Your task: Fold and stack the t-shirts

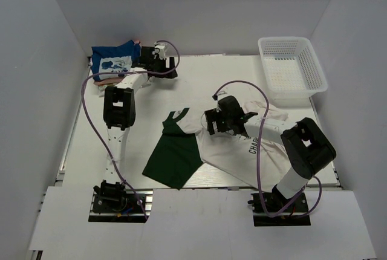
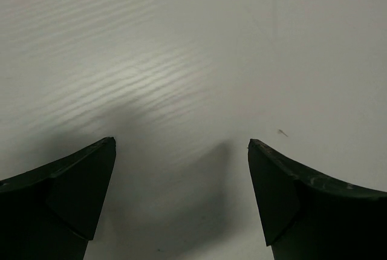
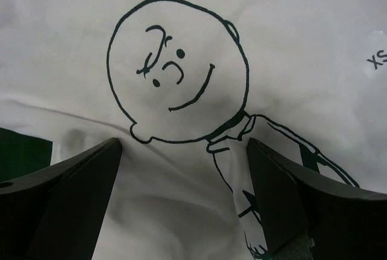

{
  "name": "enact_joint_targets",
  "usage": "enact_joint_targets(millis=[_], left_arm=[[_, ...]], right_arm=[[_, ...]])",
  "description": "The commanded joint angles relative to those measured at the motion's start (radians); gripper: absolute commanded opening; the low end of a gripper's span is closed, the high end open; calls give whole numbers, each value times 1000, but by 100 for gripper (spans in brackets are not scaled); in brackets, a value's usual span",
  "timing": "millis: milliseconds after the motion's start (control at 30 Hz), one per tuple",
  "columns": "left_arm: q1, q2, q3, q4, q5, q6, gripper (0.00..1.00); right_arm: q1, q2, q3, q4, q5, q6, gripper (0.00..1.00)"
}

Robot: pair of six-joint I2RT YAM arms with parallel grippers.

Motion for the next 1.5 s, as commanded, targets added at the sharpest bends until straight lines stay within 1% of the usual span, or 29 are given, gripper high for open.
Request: enact_joint_targets(millis=[0,67,100,167,267,300,433,533,633,700,800,900,1000,1133,1200,1233,1267,1333,1367,1400,1433,1467], left_arm=[[20,5,58,-4,-230,-58,100],[20,16,38,-4,-295,-58,100],[20,16,24,8,-355,-67,100],[20,16,12,-1,-398,-58,100],[29,16,-9,-24,-459,-44,100],[29,16,-19,-24,-499,-44,100],[60,-4,-89,-24,-545,-23,100],[60,-28,-137,36,-558,22,100],[71,-28,-137,36,-596,31,100],[83,-28,-137,36,-596,31,100],[94,-7,-86,36,-611,51,100],[103,4,-77,49,-620,74,100],[103,4,-86,69,-621,94,100],[112,-28,-100,70,-539,108,100],[112,-74,-131,83,-500,108,100],[89,-93,-131,97,-499,108,100],[89,-137,-143,97,-499,108,100],[55,-191,-164,97,-429,108,100],[55,-221,-187,106,-385,77,100],[42,-285,-206,106,-322,54,100],[26,-321,-248,119,-299,28,100],[26,-356,-273,132,-247,-10,100]], right_arm=[[-6,-10,6,-11,14,-6,90],[-9,12,14,-49,20,-11,90],[-6,15,14,-51,21,-11,90],[-9,35,17,-39,24,-8,90],[-12,58,32,-63,34,-2,90],[-12,61,43,-69,31,-2,90],[-15,67,48,-70,21,1,90],[-18,70,52,-70,17,3,90],[-19,69,58,-77,18,0,90],[-18,67,60,-77,18,0,90],[-21,72,61,-79,12,3,90],[-21,72,58,-79,24,7,90],[-24,72,63,-79,21,11,90],[-24,55,60,-62,11,9,90],[-22,40,60,-60,3,3,90],[-21,29,66,-57,8,3,90],[-22,21,66,-54,6,-3,90],[-21,-9,81,-45,32,-3,90],[-24,-14,91,-48,49,4,90],[-22,-22,101,-51,64,4,90],[-22,-46,124,-50,64,17,90],[-21,-52,127,-42,61,21,90]])
